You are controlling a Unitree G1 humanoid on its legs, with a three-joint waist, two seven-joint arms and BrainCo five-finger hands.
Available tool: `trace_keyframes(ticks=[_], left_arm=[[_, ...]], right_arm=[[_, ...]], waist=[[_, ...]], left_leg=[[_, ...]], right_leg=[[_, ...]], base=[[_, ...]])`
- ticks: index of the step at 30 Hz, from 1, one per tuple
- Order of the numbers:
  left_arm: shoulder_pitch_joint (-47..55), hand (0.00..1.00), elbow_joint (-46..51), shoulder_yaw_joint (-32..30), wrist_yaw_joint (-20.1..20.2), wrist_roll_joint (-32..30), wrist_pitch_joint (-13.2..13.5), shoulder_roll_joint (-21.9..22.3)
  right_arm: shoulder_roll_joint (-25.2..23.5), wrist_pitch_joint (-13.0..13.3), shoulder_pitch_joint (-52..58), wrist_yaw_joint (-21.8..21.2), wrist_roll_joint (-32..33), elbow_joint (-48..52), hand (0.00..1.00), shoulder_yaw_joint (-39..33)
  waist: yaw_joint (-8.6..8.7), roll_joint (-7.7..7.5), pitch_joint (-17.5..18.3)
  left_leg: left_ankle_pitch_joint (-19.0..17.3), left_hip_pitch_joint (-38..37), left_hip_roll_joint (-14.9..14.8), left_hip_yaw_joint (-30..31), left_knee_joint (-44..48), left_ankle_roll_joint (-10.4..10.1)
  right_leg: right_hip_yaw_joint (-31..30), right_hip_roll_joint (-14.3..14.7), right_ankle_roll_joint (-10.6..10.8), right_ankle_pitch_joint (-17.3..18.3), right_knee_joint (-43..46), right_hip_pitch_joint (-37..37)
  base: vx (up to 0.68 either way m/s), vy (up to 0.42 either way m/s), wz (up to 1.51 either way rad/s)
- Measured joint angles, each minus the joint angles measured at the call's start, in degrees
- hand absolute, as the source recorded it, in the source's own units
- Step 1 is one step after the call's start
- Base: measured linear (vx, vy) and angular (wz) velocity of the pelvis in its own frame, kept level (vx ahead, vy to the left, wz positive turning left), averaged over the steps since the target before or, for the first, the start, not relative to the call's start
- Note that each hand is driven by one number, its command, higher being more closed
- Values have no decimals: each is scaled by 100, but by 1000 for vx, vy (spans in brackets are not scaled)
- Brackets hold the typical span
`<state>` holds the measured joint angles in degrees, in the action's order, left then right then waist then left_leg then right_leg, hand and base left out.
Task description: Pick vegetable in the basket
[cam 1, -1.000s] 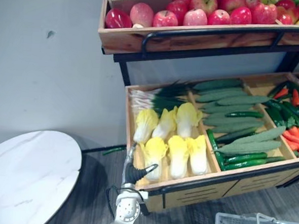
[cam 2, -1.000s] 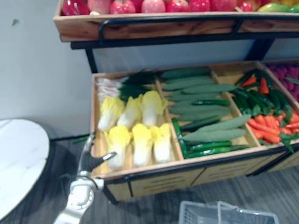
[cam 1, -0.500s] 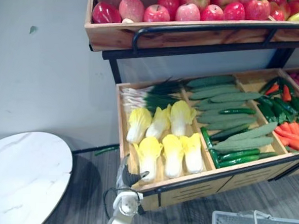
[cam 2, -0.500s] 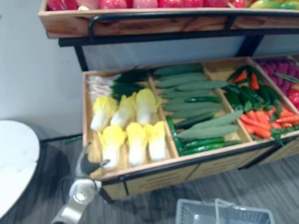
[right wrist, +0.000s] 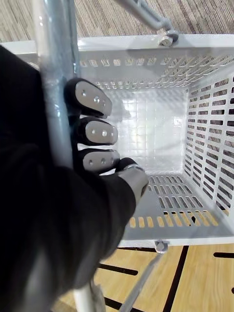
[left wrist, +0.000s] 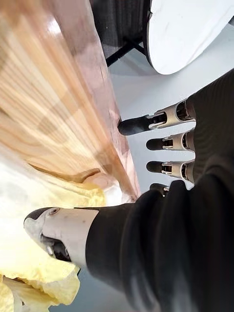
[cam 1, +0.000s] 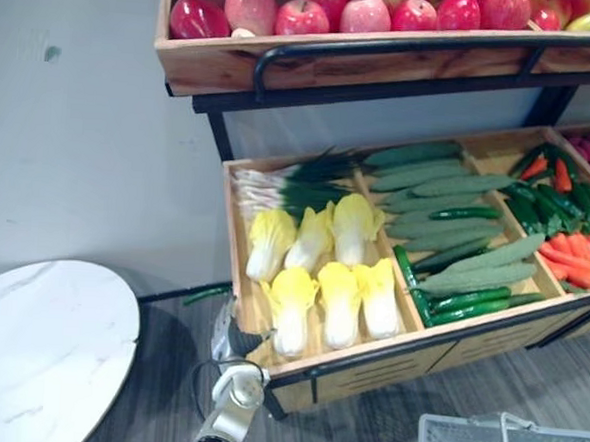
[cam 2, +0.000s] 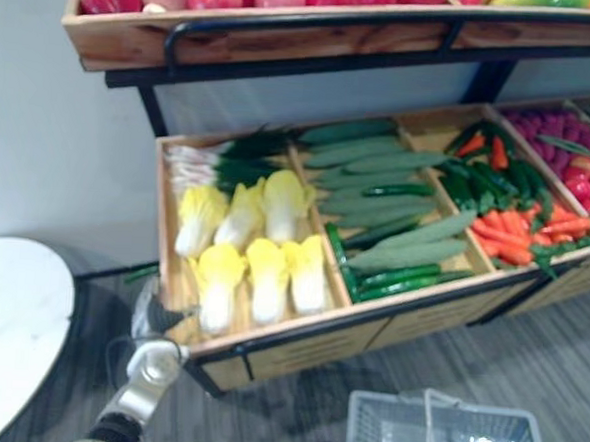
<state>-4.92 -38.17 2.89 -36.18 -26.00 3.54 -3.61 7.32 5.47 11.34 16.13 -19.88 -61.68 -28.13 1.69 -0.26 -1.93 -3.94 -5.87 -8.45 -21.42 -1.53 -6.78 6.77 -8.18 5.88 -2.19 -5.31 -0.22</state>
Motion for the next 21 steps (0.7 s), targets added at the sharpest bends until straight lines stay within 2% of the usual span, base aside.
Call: trace_keyframes(ticks=[4, 11, 14, 17, 21], left_arm=[[-46, 0, -62, 45, -52, -11, -6, -85], [-46, 0, -25, 519, -27, -10, -33, -91], [-15, 0, 239, 752, 51, -12, -29, -7], [37, 0, 521, 823, 50, -14, -18, 150], [153, 0, 873, 847, 44, -14, 9, 127]], right_arm=[[88, 6, -14, 0, 11, -1, 100, 156], [77, 16, -52, 105, 16, -7, 100, 154], [70, 25, -70, 121, 16, -7, 100, 151], [65, 25, -105, 127, 15, -55, 100, 145], [49, 28, -108, 201, 14, -70, 100, 113]], waist=[[16, 3, -3], [150, 15, -60], [160, 55, -158], [166, 22, -209], [247, 30, -208]], left_leg=[[-30, -5, 18, 195, -4, 8], [-93, -23, 31, 159, 19, 1], [-111, -24, 25, 156, 53, 5], [-124, -30, 7, 154, 68, -2], [-133, -48, -11, 150, 78, -3]], right_leg=[[-109, 6, 12, -25, -3, -68], [-185, -1, 20, -31, -2, -65], [-204, 1, 20, -31, 17, -61], [-213, 15, 20, -30, 49, -63], [-213, 24, 0, -17, 106, -62]], base=[[0, -16, -16], [4, -5, -4], [-2, -5, -1], [0, 0, 0], [0, 0, 0]])
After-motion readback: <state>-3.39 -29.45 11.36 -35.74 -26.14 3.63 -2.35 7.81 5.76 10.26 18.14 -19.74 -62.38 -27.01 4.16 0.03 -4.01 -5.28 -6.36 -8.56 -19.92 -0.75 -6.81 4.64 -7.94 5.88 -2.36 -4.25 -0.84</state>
